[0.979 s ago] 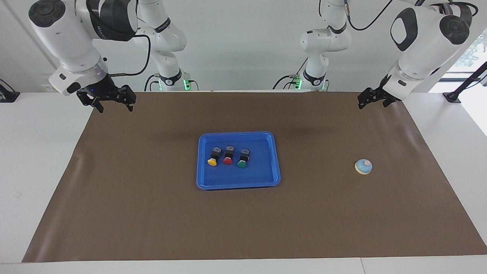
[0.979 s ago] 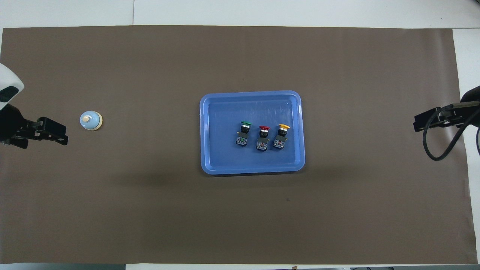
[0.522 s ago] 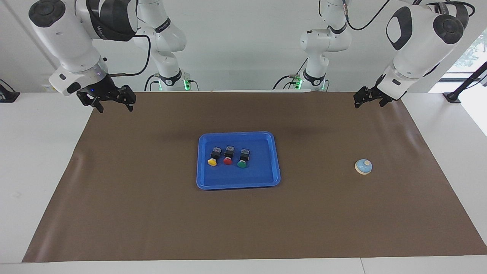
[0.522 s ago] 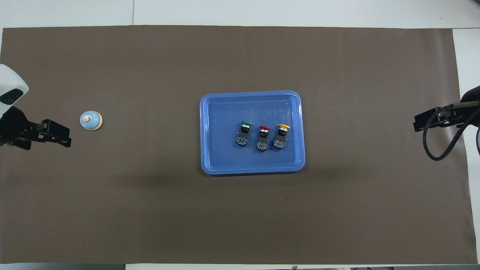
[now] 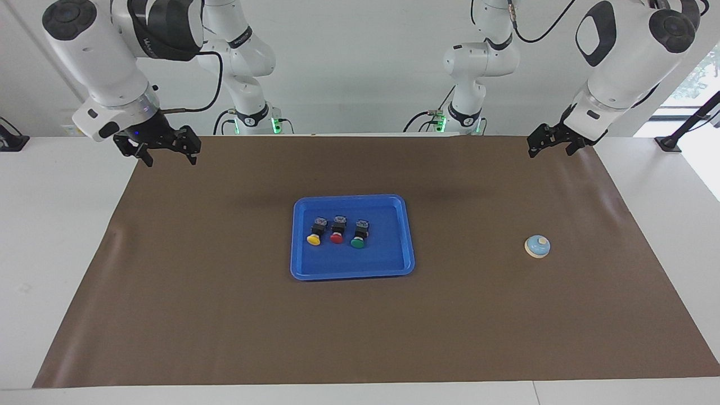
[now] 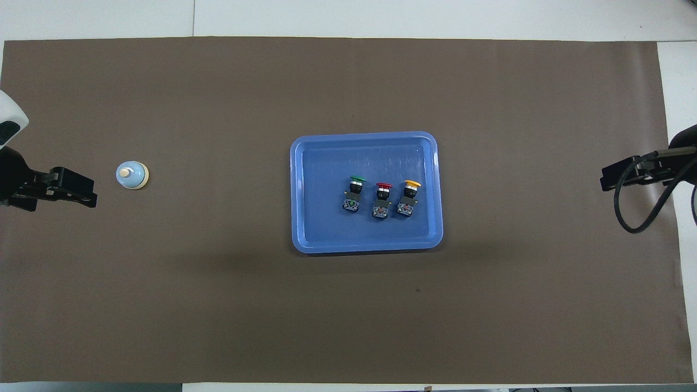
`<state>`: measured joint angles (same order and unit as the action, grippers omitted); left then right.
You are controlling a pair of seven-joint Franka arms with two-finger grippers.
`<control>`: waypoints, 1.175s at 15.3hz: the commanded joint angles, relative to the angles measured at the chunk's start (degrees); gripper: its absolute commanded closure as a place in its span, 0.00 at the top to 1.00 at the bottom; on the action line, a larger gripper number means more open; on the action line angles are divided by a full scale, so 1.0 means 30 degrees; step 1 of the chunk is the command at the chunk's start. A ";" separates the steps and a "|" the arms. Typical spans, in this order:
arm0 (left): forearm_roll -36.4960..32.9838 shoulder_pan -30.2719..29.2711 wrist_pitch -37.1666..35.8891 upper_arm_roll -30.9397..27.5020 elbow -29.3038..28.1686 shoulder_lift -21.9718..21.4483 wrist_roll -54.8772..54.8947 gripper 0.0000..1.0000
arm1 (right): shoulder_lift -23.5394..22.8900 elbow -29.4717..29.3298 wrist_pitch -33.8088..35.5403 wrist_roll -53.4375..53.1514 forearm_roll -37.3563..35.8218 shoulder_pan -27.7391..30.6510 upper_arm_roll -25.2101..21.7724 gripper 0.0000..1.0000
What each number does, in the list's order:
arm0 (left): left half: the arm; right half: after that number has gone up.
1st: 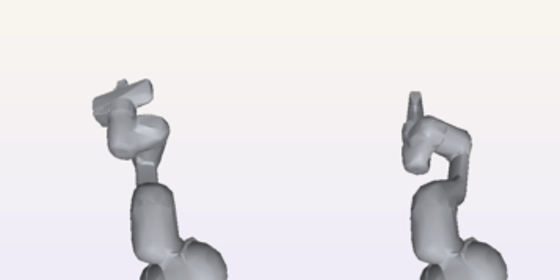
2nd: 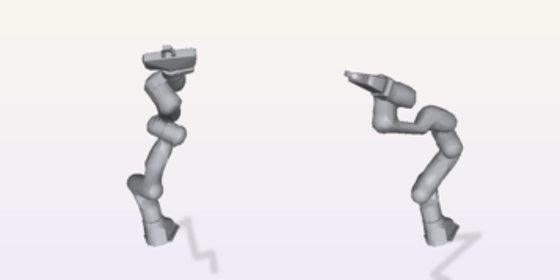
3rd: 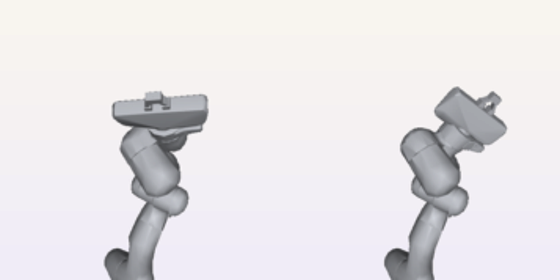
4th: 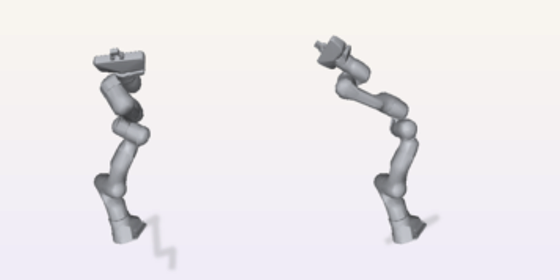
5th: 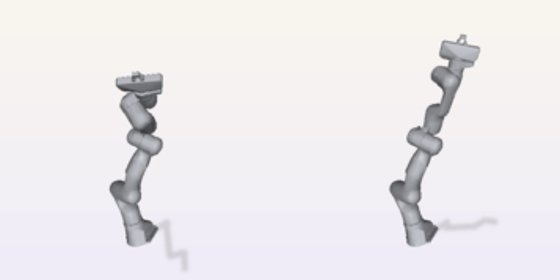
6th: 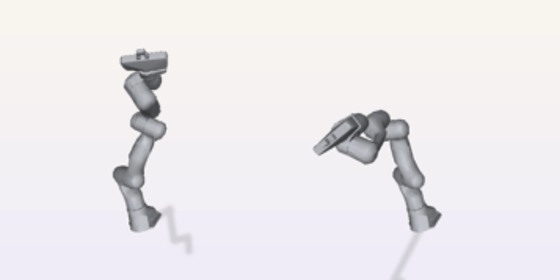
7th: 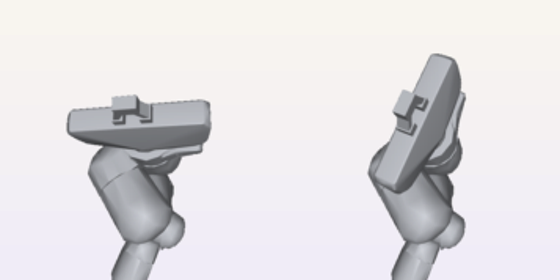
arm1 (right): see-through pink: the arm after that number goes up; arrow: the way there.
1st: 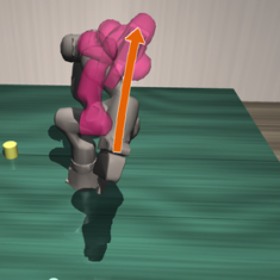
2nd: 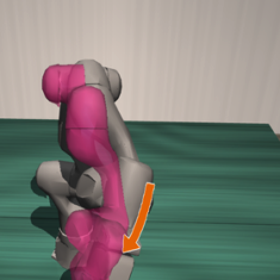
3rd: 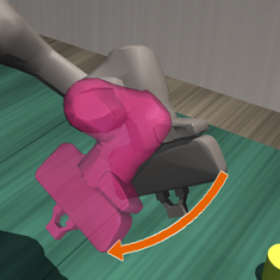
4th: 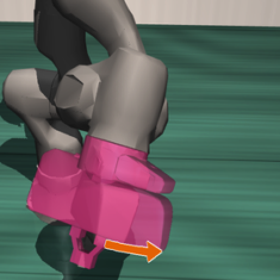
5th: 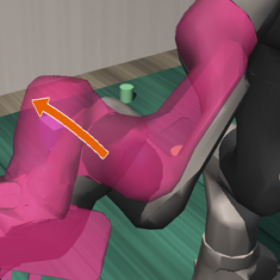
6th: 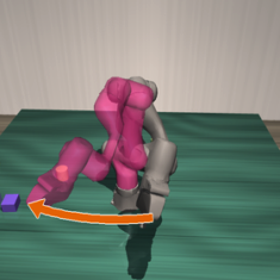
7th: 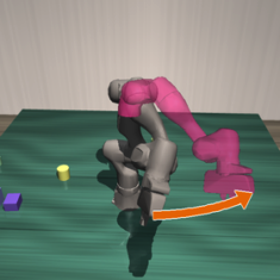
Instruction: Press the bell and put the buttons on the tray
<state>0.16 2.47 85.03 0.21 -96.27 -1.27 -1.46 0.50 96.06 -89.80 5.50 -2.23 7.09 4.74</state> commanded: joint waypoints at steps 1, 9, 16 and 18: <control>0.0064 0.0116 0.0250 -0.0042 0.0214 0.0044 -0.0012 1.00 | 0.0421 0.0382 0.0139 0.0160 -0.0195 0.0214 0.0149 1.00; 0.0094 -0.0148 0.0631 -0.0042 0.0155 0.0044 0.0105 1.00 | 0.0421 0.0382 0.0139 0.0160 -0.0195 0.0214 0.0149 1.00; 0.0094 -0.0119 0.0806 -0.0042 0.0068 0.0044 0.0047 1.00 | 0.0421 0.0382 0.0139 0.0160 -0.0195 0.0185 0.0149 1.00; 0.0094 -0.0148 0.0983 -0.0042 -0.0108 0.0014 0.0047 1.00 | 0.0421 0.0382 0.0139 0.0160 -0.0195 0.0214 0.0149 1.00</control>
<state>0.16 2.40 86.93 0.11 -96.27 -1.26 -1.46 0.50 96.06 -89.80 5.50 -2.23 7.09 4.74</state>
